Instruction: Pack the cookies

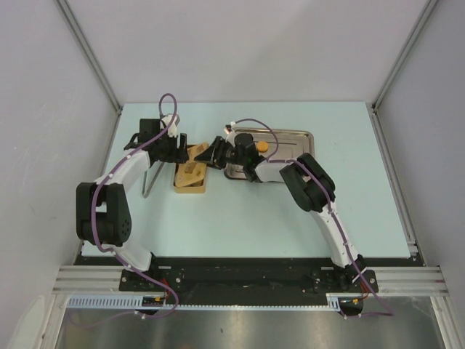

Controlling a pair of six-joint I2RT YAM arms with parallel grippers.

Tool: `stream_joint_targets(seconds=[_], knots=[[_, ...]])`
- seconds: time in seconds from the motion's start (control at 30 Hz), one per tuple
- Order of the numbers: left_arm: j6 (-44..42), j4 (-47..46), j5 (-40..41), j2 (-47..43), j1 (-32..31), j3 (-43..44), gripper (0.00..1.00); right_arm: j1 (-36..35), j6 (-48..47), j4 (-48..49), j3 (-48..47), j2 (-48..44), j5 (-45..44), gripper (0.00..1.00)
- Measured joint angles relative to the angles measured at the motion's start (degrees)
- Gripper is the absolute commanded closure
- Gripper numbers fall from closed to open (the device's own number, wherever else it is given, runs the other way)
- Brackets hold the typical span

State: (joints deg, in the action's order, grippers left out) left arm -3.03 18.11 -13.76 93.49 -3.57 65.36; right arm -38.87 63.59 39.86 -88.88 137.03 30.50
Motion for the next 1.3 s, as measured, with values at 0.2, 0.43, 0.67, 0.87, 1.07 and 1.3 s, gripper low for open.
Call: stream_joint_targets(seconds=[0.2, 0.43, 0.67, 0.87, 1.07, 1.3], knots=[[0.0, 0.0, 0.0, 0.0, 0.0, 0.0, 0.24, 0.3, -3.2, -3.1, 0.7, -1.5, 0.4, 0.53], [-0.3, 0.1, 0.0, 0.0, 0.0, 0.0, 0.25, 1.4, -7.2, -6.2, 3.3, -3.7, 1.0, 0.54], [-0.5, 0.1, -0.1, 0.0, 0.0, 0.0, 0.24, 2.1, -11.0, -9.3, 4.5, -5.4, 1.0, 0.55], [-1.0, 0.2, -0.1, 0.0, 0.0, 0.0, 0.25, 2.1, -13.0, -11.1, 4.7, -5.4, 1.0, 0.56], [-1.5, 0.4, -0.1, 0.0, 0.0, 0.0, 0.24, 1.5, -14.0, -11.9, 4.7, -5.4, 1.0, 0.57], [-1.8, 0.6, -0.1, 0.0, 0.0, -1.0, 0.24, 1.3, -14.4, -12.2, 4.7, -5.4, 1.0, 0.58]])
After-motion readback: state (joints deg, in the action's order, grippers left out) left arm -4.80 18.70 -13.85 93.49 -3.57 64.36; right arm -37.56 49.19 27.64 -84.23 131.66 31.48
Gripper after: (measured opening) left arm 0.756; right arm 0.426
